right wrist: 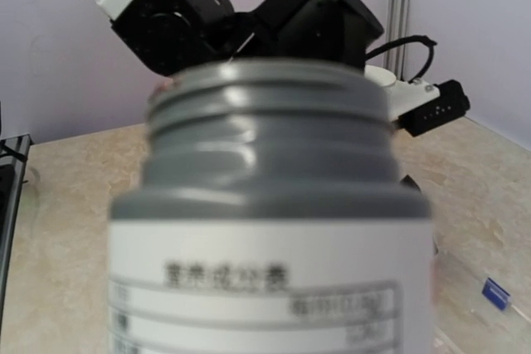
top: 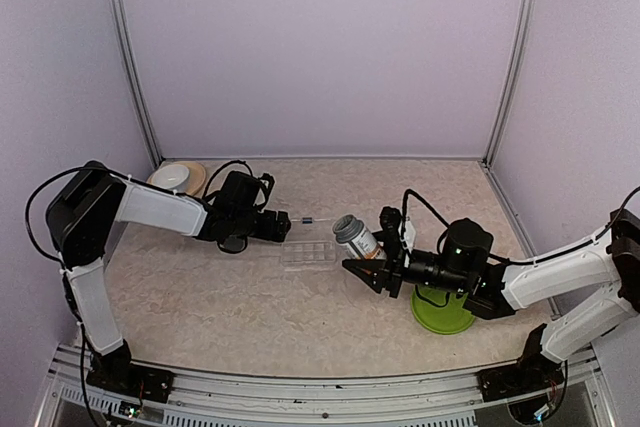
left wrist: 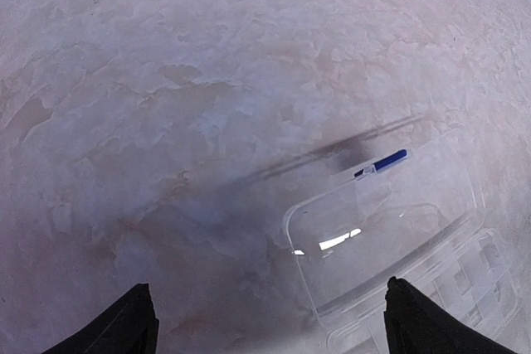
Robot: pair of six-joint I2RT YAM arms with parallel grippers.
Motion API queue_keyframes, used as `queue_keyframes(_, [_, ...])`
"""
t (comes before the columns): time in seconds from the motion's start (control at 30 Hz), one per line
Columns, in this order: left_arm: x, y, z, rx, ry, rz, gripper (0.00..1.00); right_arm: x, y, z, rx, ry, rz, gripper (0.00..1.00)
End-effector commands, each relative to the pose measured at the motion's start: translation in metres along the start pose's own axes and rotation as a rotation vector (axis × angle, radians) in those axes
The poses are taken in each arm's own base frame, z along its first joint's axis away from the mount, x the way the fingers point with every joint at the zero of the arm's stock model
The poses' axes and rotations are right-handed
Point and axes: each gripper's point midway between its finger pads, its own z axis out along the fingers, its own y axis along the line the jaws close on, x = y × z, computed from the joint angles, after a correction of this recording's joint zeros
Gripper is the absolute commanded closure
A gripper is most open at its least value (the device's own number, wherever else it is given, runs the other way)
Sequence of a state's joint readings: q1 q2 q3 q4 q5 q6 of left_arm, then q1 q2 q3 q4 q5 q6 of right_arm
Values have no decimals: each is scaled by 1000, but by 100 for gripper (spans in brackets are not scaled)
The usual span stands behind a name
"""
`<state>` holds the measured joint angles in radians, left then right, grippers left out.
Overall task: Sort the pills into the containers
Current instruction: Adjust the pill container at the center of the board.
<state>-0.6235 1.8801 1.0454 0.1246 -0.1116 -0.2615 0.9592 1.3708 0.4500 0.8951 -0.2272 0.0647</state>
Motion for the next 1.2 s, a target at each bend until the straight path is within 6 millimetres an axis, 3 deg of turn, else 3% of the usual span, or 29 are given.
queue_keyframes(0.0, [6, -1, 6, -18, 41, 32, 8, -7, -1, 4, 0, -19, 0, 100])
queue_keyframes(0.6, [9, 11, 26, -107, 62, 50, 11, -4, 0, 7, -11, -5, 2, 100])
queue_keyframes(0.9, [12, 20, 22, -149, 62, 51, 20, -2, -1, 9, -5, -2, -7, 100])
queue_keyframes(1.17, [11, 26, 16, -171, 57, 50, 20, 8, -5, 9, 18, 26, -4, 100])
